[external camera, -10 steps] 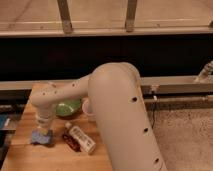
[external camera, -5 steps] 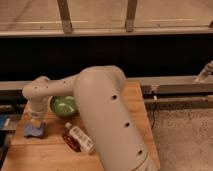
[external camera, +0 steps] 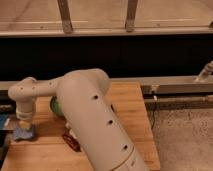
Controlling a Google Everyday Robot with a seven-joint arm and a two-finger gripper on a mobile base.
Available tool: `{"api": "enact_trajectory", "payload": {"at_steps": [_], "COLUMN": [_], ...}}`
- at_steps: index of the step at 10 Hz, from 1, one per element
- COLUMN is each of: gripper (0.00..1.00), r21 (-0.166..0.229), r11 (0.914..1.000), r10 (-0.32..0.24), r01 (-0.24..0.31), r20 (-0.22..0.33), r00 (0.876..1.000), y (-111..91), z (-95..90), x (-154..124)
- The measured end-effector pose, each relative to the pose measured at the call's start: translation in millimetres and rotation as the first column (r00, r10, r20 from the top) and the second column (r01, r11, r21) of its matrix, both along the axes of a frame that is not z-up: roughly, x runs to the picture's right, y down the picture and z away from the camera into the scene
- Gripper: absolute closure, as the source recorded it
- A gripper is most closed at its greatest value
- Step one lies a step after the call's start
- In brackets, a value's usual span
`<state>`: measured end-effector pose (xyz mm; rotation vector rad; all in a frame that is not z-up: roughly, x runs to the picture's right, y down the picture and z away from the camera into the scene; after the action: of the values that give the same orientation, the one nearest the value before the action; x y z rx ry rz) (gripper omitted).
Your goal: Wipe the white sponge on the table
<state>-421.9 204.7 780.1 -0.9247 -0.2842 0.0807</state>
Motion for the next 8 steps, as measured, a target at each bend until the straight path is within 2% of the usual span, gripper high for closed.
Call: {"api": "enact_trajectory", "payload": {"at_steps": [2,4,6,8], "gripper": [1.00,1.00,1.00,1.00], "r21": [-0.011,-0.024,-0.026,-0.019], "r11": [0.9998,0.9984,0.9955,0.9933], "r10": [0.018,0.048,0.087,0.110], "r01": [-0.018,-0.050,-0.091,-0.114], "r20": [-0.030,-0.079,-0.125,-0.140], "r00": [0.999,0.996,0.988,0.984], "y": [10.1,25.2,29.7,28.0], "z": [-10.9,-25.7,-31.4,-29.6], "x": [19.6,62.7,100.9,124.7]}}
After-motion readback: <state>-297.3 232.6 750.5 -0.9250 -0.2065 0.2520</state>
